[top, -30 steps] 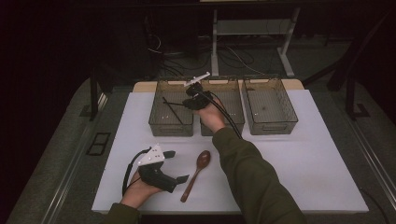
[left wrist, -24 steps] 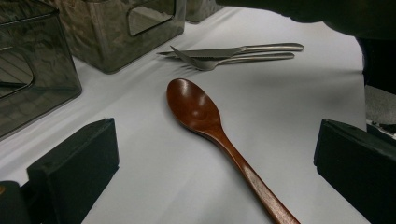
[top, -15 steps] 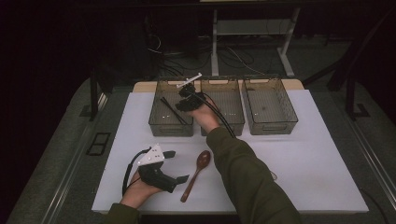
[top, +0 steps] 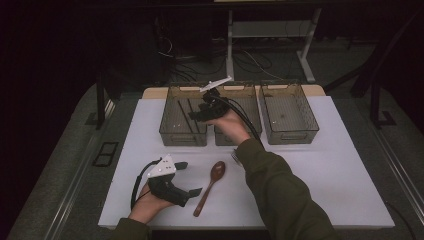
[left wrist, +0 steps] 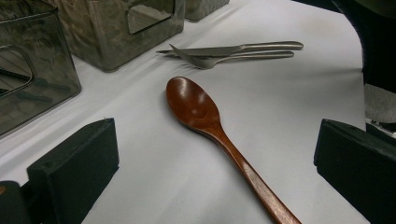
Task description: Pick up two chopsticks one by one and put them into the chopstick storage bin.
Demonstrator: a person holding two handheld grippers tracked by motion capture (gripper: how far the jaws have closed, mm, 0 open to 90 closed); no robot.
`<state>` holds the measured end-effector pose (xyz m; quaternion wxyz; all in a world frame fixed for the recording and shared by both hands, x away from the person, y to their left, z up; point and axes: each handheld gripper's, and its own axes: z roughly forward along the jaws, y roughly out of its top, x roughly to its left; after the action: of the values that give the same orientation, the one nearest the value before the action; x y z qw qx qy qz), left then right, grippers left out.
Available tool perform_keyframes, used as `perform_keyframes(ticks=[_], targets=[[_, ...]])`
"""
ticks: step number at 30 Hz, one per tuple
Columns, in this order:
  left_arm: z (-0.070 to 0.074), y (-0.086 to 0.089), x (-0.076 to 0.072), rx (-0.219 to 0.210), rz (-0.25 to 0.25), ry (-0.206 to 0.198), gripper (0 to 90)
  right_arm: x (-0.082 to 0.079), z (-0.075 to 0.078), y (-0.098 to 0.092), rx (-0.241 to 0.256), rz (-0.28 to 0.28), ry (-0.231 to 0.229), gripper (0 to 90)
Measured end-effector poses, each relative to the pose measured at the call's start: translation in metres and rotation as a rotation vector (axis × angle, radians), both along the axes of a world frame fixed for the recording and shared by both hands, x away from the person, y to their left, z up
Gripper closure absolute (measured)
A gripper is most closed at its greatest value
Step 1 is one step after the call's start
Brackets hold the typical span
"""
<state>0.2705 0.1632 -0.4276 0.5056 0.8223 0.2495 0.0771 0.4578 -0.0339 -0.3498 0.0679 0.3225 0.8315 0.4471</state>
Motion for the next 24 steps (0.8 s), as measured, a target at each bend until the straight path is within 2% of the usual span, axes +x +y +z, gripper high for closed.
perform_keyframes(ticks=[6, 8, 11, 16, 21, 24], targets=[[0.0, 0.0, 0.0, 0.004, 0.001, 0.001, 0.0, -0.017, 0.005, -0.021, 0.043, 0.04, -0.013, 33.9], [0.0, 0.0, 0.0, 0.001, 0.003, 0.003, 0.0, -0.024, 0.005, -0.029, 0.042, 0.05, -0.022, 33.0], [-0.001, 0.0, -0.001, 0.003, 0.007, 0.007, 0.0, -0.033, 0.005, -0.04, 0.03, 0.049, -0.042, 31.3], [-0.001, 0.001, 0.0, -0.002, 0.012, 0.008, 0.0, -0.046, 0.0, -0.064, 0.07, 0.055, -0.023, 29.8], [-0.002, 0.001, 0.001, 0.001, 0.014, 0.012, 0.0, -0.062, -0.007, -0.089, 0.085, 0.043, -0.03, 29.5], [-0.002, 0.0, 0.001, 0.006, 0.017, 0.011, 0.0, -0.071, -0.01, -0.103, 0.074, 0.034, -0.052, 28.6]])
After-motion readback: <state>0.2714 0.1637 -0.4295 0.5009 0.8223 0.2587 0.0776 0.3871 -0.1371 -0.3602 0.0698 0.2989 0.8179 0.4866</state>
